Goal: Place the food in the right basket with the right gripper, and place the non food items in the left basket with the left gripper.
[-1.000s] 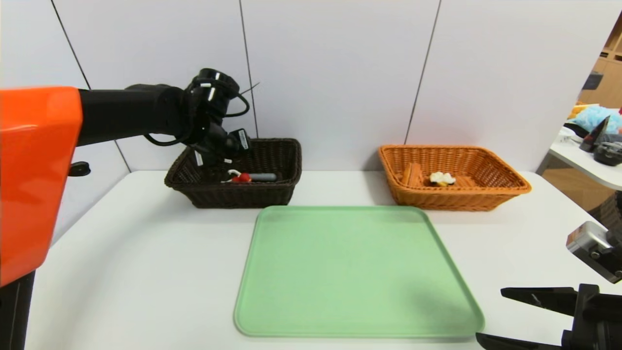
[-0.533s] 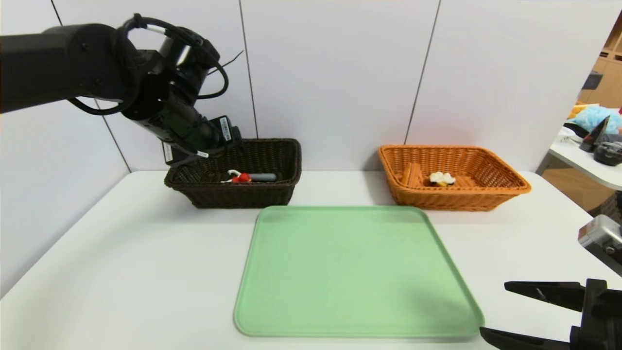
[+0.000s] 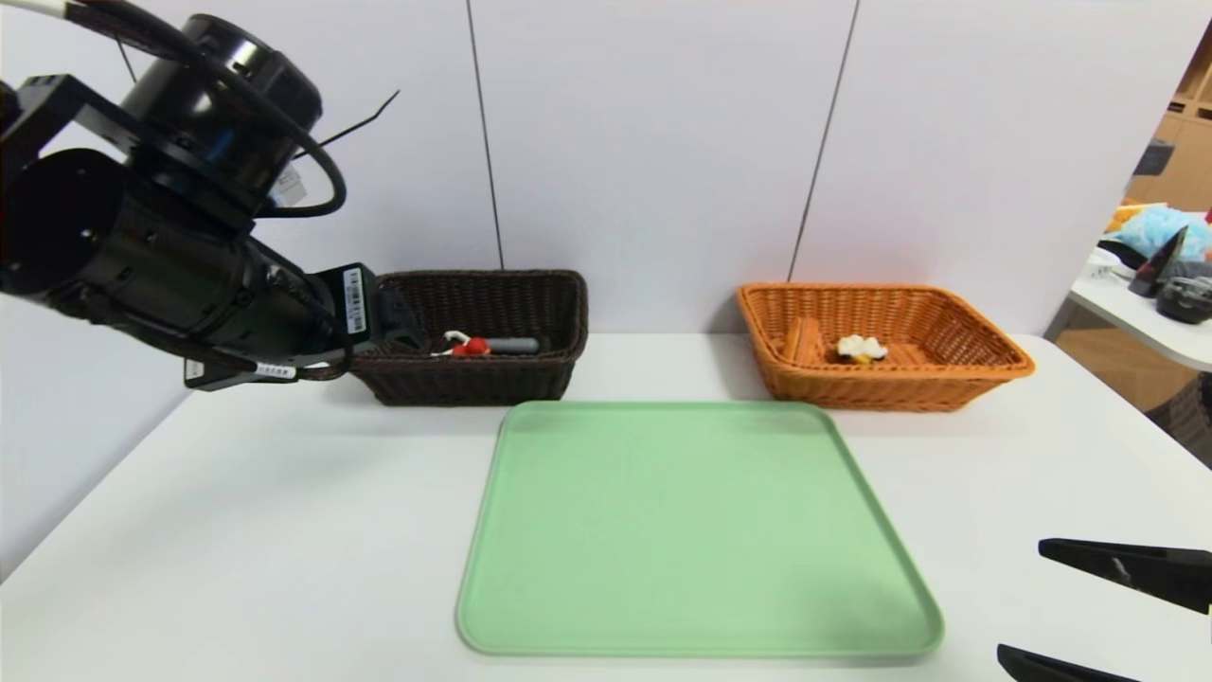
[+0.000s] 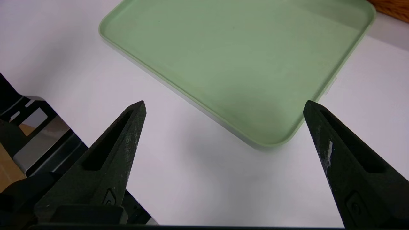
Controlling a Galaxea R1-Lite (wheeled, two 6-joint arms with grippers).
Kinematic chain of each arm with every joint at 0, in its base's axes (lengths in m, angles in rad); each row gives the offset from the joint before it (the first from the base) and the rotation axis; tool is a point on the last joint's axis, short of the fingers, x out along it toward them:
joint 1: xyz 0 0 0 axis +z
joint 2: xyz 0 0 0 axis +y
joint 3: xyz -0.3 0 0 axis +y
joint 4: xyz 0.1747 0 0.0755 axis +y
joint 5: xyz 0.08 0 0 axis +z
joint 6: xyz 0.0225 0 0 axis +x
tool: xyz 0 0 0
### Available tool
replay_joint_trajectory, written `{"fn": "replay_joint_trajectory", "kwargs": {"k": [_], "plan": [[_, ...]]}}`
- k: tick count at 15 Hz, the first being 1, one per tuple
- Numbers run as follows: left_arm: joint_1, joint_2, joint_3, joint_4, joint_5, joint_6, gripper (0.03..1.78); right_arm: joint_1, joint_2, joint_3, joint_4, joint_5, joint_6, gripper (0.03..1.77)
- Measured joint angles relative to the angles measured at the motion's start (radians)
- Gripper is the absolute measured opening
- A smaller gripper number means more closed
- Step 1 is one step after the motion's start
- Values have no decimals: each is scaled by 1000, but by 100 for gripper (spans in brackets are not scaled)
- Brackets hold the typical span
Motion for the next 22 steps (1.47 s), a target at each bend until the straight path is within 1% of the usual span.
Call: {"fn": "replay_joint_trajectory", "kwargs": {"k": [2, 5, 7, 9, 13, 16, 17, 18, 20, 22], "plan": [[-20, -71, 86, -33, 33, 1, 167, -8, -49, 11, 2, -1, 0, 170], [-41, -151, 176, -47, 47, 3, 168, -11, -106, 28, 5, -3, 0, 170], [-48, -198, 230, -51, 52, 7, 169, -22, -138, 31, 10, -19, -1, 170], [-57, -247, 301, -70, 76, 10, 169, -32, -167, 31, 20, -61, -3, 170], [-78, -351, 484, -150, 169, 36, 169, -39, -230, 31, 48, -190, -6, 170], [-79, -437, 586, -177, 187, 41, 169, -58, -270, 34, 59, -290, -10, 170], [-75, -466, 614, -179, 190, 42, 169, -70, -283, 35, 61, -309, -12, 170], [-65, -491, 637, -180, 191, 42, 169, -90, -299, 36, 62, -313, -15, 170], [-41, -545, 682, -194, 188, 42, 169, -133, -331, 38, 88, -314, -28, 170], [-9, -601, 733, -236, 183, 65, 169, -187, -362, 39, 101, -312, -45, 170]]}}
